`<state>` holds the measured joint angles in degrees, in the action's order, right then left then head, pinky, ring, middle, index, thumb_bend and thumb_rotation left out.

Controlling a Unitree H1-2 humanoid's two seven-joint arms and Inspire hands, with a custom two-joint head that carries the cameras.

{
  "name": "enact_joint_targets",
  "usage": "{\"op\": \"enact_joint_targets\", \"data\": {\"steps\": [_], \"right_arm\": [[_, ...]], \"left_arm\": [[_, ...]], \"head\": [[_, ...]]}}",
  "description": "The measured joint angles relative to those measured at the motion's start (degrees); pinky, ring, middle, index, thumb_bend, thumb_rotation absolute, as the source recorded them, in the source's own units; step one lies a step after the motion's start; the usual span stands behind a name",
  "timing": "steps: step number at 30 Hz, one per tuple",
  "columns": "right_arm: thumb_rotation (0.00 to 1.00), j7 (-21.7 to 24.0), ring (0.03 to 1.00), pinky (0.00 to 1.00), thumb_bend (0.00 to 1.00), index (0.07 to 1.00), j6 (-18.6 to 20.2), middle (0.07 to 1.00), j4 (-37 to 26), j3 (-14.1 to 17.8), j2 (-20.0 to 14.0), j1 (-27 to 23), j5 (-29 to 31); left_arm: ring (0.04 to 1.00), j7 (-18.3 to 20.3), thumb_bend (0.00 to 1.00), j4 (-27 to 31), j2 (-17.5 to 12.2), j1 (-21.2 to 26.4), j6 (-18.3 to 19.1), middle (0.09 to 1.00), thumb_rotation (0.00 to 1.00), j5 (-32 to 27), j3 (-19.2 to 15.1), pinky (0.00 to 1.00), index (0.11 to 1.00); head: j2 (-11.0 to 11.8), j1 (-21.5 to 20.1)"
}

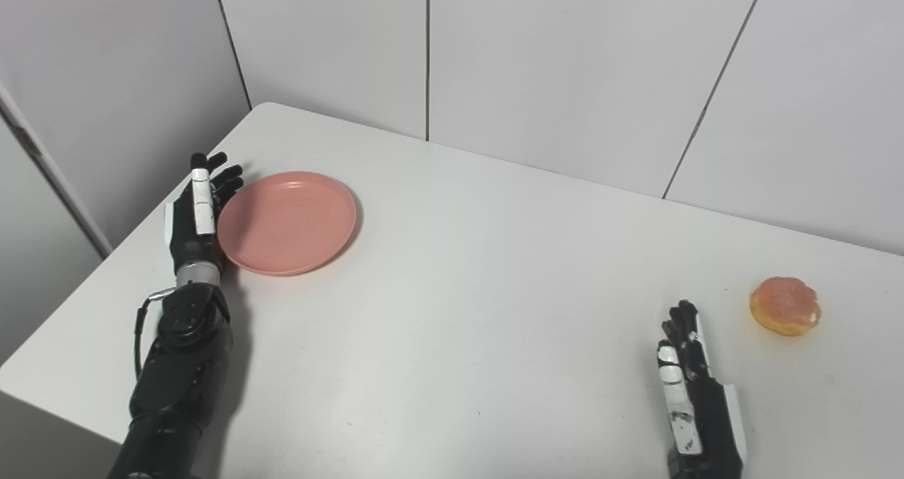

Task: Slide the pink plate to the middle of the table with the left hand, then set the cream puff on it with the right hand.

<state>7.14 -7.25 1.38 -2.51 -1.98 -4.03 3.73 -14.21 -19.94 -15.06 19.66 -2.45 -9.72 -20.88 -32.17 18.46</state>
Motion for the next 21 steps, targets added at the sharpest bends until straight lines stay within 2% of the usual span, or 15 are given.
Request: {"op": "enact_joint_targets", "data": {"steps": [5,9,15,21], "right_arm": [[0.85,0.0,0.996,1.00,0.54,1.000,0.0,1.000,0.0,0.0,0.0,0.0,0.1],[0.85,0.0,0.995,1.00,0.55,1.000,0.0,1.000,0.0,0.0,0.0,0.0,0.1],[0.85,0.0,0.993,1.00,0.55,1.000,0.0,1.000,0.0,0.0,0.0,-0.1,0.1],[0.83,0.0,0.999,1.00,0.54,1.000,0.0,1.000,0.1,0.1,0.0,-0.1,0.4]], "left_arm": [[0.801,1.7,0.83,0.5,-0.1,-0.4,0.0,0.776,1.00,0.1,1.8,0.83,0.788],[0.804,3.0,0.83,3.2,0.7,-1.5,0.2,0.778,1.00,0.3,4.3,0.83,0.784],[0.823,4.5,0.82,5.7,2.3,-2.0,2.2,0.787,1.00,0.2,6.4,0.82,0.793],[0.792,5.0,0.84,6.8,2.4,-2.1,3.6,0.775,1.00,0.2,7.6,0.80,0.788]], "head": [[-0.1,0.0],[-0.1,0.0],[-0.1,0.0],[-0.1,0.0]]}}
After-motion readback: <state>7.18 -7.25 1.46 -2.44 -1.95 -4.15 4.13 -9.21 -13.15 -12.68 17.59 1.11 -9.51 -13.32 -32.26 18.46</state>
